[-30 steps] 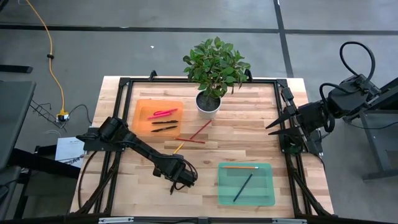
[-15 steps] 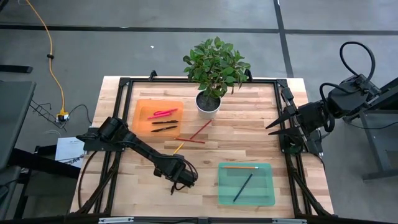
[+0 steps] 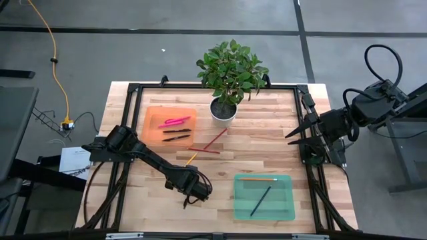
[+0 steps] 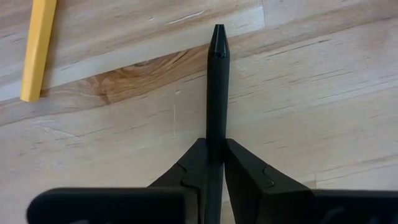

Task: Sort pens & pencils
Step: Put the black pen into the orange bin

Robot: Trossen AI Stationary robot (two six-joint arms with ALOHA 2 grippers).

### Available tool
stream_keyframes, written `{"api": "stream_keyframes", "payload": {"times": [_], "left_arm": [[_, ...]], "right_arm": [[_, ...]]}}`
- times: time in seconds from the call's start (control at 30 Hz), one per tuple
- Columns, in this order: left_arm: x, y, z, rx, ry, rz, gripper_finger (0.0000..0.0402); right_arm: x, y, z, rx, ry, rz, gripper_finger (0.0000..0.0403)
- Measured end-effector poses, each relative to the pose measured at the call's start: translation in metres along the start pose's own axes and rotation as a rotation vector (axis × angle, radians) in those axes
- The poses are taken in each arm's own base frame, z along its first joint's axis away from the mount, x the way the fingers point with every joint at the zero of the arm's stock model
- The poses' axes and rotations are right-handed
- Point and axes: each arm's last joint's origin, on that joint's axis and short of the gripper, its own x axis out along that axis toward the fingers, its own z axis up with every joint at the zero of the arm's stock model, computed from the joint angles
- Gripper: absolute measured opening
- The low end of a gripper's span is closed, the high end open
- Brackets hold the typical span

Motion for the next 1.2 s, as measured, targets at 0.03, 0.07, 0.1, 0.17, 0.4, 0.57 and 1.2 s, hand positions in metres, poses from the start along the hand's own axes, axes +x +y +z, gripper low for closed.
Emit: {"api": "stream_keyframes", "payload": {"times": [0.03,0.07,0.1,0.17,0.4,0.57,1.2], "left_arm": [[0.0,0.0,0.0,0.0,0.0,0.0,0.0036],[0.0,0.0,0.0,0.001,0.0,0.0,0.0036],[0.0,0.0,0.0,0.005,0.0,0.0,0.0036],[-0.001,0.0,0.0,0.009,-0.002,-0.001,0.0036],[-0.011,0.004,0.002,0.011,-0.017,0.008,0.0037],[-0.022,0.01,0.003,0.011,-0.04,0.023,0.0037],[-0.063,0.028,0.016,0.01,-0.131,0.034,0.0037]], "right_arm": [[0.0,0.0,0.0,-0.001,0.0,0.0,0.0067],[0.0,0.0,0.0,-0.001,0.0,0.0,0.0067],[0.0,0.0,0.0,-0.001,0.0,0.0,0.0067],[0.0,0.0,0.0,-0.004,0.0,0.0,0.0067],[0.0,0.0,0.0,-0.006,-0.001,0.0,0.0067],[0.0,0.0,0.001,-0.006,-0.005,-0.001,0.0067],[0.0,0.0,0.005,-0.011,-0.051,-0.005,0.0067]]}}
